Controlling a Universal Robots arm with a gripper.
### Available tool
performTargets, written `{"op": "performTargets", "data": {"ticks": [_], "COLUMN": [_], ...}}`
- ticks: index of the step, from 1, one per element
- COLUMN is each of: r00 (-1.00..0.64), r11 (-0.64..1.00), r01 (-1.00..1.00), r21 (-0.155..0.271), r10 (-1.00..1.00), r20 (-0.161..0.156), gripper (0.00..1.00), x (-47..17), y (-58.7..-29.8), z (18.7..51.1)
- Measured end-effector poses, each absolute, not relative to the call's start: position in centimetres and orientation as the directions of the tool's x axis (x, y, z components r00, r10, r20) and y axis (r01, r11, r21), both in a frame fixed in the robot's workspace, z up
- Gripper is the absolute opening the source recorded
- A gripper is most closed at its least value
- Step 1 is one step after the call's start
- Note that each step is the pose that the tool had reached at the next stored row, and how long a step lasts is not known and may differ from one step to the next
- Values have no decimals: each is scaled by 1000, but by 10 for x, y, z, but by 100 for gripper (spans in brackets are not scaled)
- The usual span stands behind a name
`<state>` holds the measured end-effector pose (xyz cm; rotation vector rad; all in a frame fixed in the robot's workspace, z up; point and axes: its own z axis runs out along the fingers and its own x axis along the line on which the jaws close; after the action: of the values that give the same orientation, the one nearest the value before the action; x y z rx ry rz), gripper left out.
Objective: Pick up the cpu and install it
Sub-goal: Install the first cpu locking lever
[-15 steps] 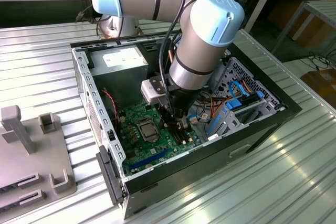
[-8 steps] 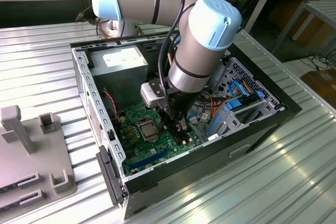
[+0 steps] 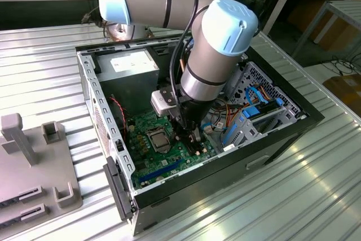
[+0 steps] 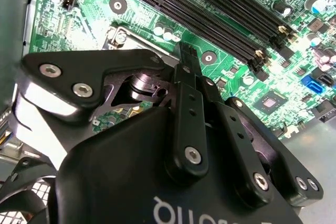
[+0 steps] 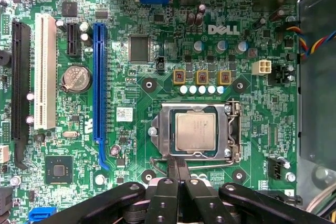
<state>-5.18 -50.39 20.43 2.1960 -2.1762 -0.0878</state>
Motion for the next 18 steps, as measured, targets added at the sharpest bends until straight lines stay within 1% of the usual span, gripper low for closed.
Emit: {"op": "performTargets", "data": {"ticks": [13, 18], "r00": [12, 12], "r11": [-11, -11], "r01": [-997, -997], "r21": [75, 74], "r10": [-1000, -1000], "r20": [12, 11], "gripper": [11, 11], "x": [-47, -47], "y": [-504, -504], "z": [197, 204]}}
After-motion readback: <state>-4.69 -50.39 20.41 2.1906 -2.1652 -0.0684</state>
